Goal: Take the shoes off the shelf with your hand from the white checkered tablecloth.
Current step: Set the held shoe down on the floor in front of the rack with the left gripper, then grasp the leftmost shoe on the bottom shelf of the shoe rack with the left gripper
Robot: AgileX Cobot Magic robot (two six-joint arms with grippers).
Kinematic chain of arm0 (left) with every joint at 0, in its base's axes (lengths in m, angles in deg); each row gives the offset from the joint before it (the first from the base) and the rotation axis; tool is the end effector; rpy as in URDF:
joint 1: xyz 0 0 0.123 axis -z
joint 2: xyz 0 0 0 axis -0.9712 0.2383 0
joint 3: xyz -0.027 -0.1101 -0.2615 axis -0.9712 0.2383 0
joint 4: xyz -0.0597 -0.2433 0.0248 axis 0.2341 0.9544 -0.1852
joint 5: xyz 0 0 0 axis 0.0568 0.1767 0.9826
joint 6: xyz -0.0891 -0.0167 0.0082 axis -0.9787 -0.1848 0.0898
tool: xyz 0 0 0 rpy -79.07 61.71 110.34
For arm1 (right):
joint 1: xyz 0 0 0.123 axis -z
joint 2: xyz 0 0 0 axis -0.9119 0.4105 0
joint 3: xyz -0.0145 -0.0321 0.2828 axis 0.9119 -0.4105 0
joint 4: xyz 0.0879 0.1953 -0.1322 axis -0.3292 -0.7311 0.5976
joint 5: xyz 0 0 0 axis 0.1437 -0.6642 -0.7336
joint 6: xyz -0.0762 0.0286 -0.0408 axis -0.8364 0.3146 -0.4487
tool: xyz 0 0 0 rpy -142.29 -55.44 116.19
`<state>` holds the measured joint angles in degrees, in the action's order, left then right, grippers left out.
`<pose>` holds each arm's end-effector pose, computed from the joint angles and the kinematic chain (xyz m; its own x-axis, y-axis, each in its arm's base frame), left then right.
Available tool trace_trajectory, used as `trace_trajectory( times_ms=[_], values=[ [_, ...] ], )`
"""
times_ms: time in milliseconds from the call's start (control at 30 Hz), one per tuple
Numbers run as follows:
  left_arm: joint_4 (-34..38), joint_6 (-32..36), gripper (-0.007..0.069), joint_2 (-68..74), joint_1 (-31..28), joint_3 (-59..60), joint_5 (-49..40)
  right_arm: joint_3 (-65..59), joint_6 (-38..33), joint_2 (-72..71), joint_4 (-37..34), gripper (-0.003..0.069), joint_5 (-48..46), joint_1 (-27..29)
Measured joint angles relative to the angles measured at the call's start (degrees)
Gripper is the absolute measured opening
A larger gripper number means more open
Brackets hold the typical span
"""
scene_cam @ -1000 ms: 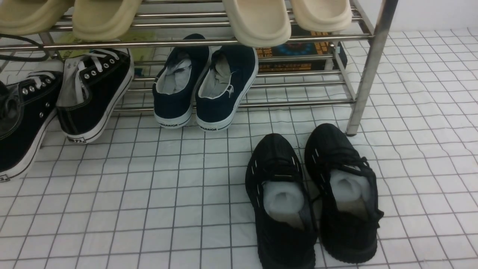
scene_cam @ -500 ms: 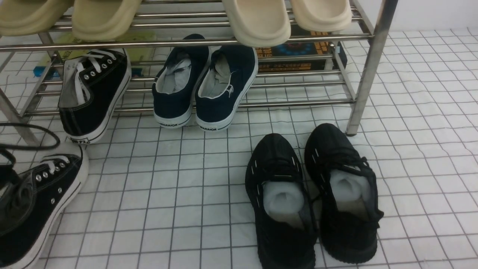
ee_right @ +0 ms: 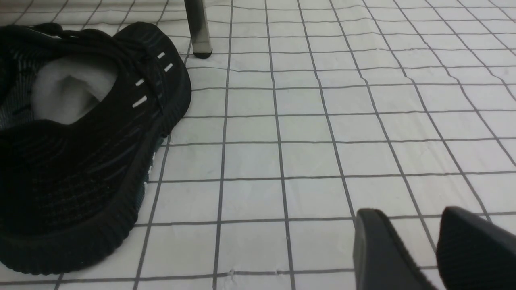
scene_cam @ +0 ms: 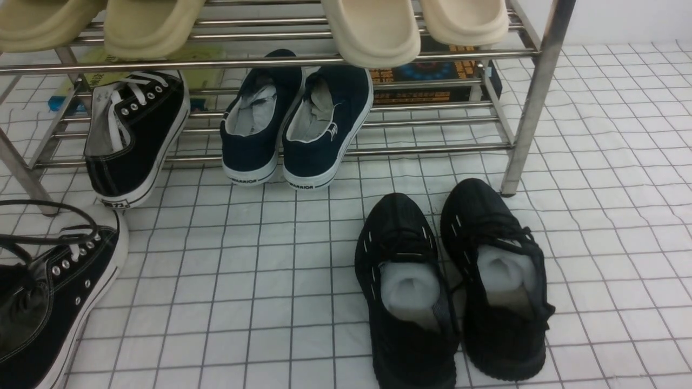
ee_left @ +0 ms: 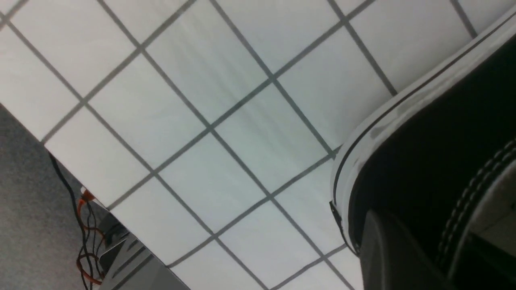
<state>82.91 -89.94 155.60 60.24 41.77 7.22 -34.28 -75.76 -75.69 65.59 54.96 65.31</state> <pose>0.2222 0.0724 0.2191 -0.6406 -0.7593 -0.1142 -0.7665 0.6413 0.0356 0.0522 0.0009 0.1739 -0.3001 0.0468 -0.9528 0.0030 0.9988 0.0481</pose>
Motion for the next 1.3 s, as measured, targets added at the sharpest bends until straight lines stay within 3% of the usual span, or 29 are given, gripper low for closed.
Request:
trace_trajectory(
  times_ms=[400, 567, 667, 767, 1000, 1300],
  values=[
    [-2.7, 1.9, 0.0317, -1.4, 0.0, -11.6, -5.8, 0.0, 0.0, 0.0, 0.0, 0.0239, 0.0, 0.0],
    [5.7, 4.3, 0.0335, -1.3, 0.0, -16.4, -2.5, 0.0, 0.0, 0.0, 0.0, 0.0239, 0.0, 0.0],
    [18.3, 10.4, 0.0337, 0.0, 0.0, -19.7, 0.8, 0.0, 0.0, 0.0, 0.0, 0.0239, 0.0, 0.0],
    [25.2, 13.9, 0.0337, 2.6, 0.0, -21.9, 2.8, 0.0, 0.0, 0.0, 0.0, 0.0239, 0.0, 0.0],
    [27.7, 14.6, 0.0354, 9.1, 0.0, -26.5, 5.9, 0.0, 0.0, 0.0, 0.0, 0.0239, 0.0, 0.0],
    [28.0, 15.8, 0.0437, 15.9, 0.0, -30.2, 9.7, 0.0, 0.0, 0.0, 0.0, 0.0239, 0.0, 0.0]
  ],
)
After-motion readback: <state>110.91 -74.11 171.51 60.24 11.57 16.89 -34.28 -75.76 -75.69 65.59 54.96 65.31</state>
